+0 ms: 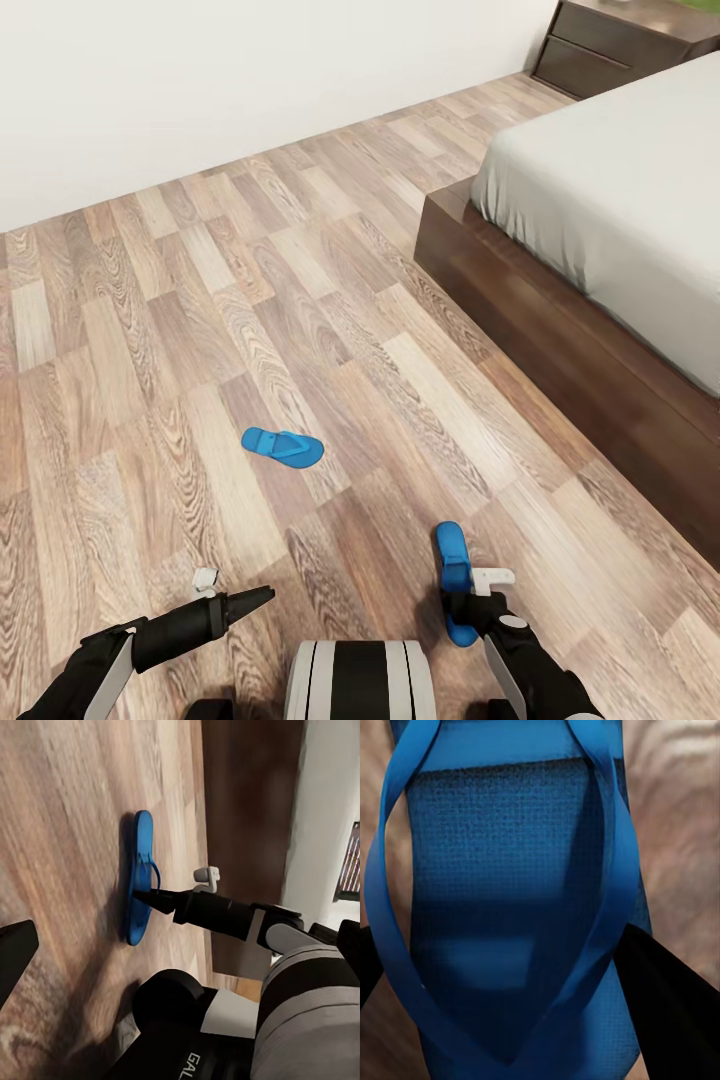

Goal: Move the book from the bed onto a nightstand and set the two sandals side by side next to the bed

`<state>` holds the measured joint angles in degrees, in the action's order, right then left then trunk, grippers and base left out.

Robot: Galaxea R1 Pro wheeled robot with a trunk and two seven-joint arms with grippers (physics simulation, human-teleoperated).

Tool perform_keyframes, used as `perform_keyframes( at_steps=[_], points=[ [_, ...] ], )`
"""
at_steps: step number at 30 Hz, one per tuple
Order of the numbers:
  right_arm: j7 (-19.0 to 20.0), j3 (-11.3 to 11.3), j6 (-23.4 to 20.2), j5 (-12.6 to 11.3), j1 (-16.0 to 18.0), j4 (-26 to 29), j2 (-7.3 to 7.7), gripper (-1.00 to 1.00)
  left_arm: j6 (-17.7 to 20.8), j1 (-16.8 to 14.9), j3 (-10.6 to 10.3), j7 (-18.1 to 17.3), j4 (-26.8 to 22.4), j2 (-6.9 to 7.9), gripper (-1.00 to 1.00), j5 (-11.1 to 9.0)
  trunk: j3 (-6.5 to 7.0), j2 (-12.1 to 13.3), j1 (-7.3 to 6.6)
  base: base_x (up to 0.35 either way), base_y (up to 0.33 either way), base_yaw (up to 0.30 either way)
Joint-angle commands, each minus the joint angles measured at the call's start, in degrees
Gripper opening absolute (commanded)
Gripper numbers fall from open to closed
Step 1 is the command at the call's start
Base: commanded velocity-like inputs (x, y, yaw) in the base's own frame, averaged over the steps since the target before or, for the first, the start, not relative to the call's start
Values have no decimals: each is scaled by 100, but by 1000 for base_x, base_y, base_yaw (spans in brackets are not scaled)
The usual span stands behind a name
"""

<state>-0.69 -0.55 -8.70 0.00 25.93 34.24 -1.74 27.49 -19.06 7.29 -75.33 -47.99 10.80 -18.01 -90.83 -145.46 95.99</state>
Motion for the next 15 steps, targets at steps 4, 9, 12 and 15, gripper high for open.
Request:
perform_keyframes(
  at_steps=[4, 9, 12, 15],
  points=[
    [-10, -7, -35, -8, -1, 12, -1, -100, 62, -1, 0, -17, 0, 1, 100, -14, 41, 2, -6, 0, 0, 0],
    [-10, -7, -35, -8, -1, 13, -2, -100, 64, -1, 0, -16, 0, 1, 100, -11, 152, 8, -19, 0, 0, 0],
    [-10, -7, -35, -8, -1, 12, -2, -100, 63, -1, 0, -14, 0, 1, 100, -10, 218, 12, -27, 0, 0, 0],
    [-10, -7, -35, -8, -1, 13, -2, -100, 64, -1, 0, -14, 0, 1, 100, -11, 285, 16, -34, 0, 0, 0]
  ],
)
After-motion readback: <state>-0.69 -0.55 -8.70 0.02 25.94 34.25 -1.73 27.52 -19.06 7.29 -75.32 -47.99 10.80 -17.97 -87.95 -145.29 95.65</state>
